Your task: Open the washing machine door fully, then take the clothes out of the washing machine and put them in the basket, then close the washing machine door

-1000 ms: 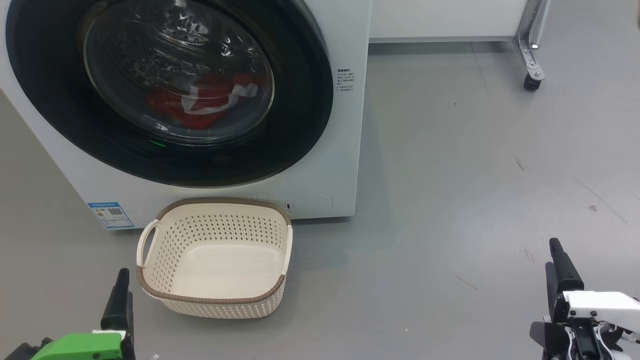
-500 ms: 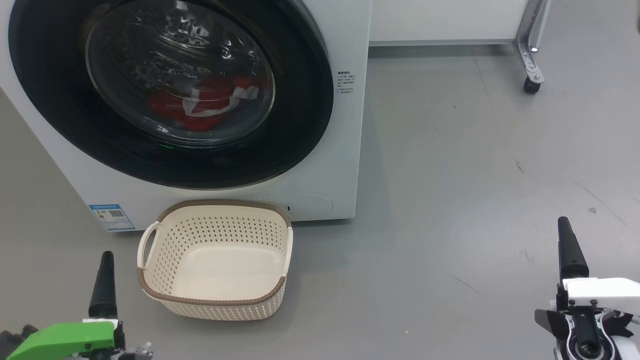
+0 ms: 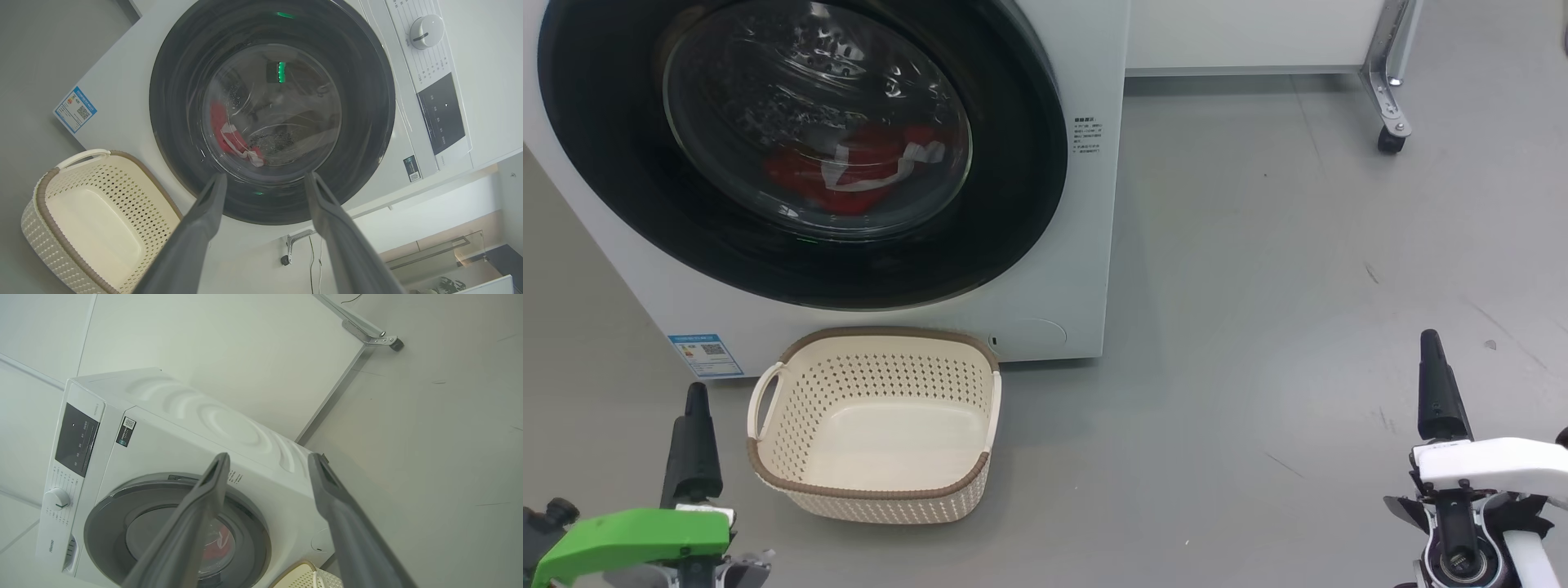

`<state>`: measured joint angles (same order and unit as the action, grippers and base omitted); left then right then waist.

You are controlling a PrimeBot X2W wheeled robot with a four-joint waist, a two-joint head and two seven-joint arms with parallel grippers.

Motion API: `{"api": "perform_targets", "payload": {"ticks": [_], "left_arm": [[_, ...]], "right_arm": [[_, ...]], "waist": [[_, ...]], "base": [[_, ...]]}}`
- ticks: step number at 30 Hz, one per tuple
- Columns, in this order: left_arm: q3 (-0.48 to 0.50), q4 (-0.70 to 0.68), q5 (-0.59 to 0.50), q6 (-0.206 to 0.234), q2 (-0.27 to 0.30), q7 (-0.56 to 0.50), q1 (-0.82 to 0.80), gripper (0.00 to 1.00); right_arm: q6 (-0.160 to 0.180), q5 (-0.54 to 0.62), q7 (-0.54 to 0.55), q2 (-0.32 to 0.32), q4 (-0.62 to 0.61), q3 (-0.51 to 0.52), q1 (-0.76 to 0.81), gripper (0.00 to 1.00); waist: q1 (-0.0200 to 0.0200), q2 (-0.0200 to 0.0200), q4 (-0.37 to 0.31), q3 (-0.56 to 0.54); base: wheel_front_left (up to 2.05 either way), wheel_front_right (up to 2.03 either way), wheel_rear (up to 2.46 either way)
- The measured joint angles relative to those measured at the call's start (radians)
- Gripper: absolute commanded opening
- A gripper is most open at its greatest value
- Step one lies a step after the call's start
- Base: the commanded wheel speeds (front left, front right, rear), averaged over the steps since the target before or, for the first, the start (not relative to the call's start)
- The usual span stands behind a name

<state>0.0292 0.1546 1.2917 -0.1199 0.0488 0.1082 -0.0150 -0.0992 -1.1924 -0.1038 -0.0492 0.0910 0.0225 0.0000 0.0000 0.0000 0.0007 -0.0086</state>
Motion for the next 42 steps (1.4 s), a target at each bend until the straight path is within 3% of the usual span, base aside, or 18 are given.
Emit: {"api": "perform_targets", "payload": {"ticks": [20,42], "left_arm": [[-0.062,-0.046,-0.423,0.012,-0.001,0.053,0.000,1.00],[-0.165,-0.018,-0.944,0.097,0.011,0.115,0.002,1.00]], "right_arm": [[0.050,0.326,-0.055,-0.008,-0.061,-0.064,0.005,1.00],[0.147,0.732,-0.091,-0.051,-0.051,-0.150,0.027,1.00]], "waist": [[0.0000,0.0000,-0.003,0.011],[0.0000,0.0000,-0.009,0.018]], "base": [[0.00,0.00,0.00],[0.00,0.00,0.00]]}}
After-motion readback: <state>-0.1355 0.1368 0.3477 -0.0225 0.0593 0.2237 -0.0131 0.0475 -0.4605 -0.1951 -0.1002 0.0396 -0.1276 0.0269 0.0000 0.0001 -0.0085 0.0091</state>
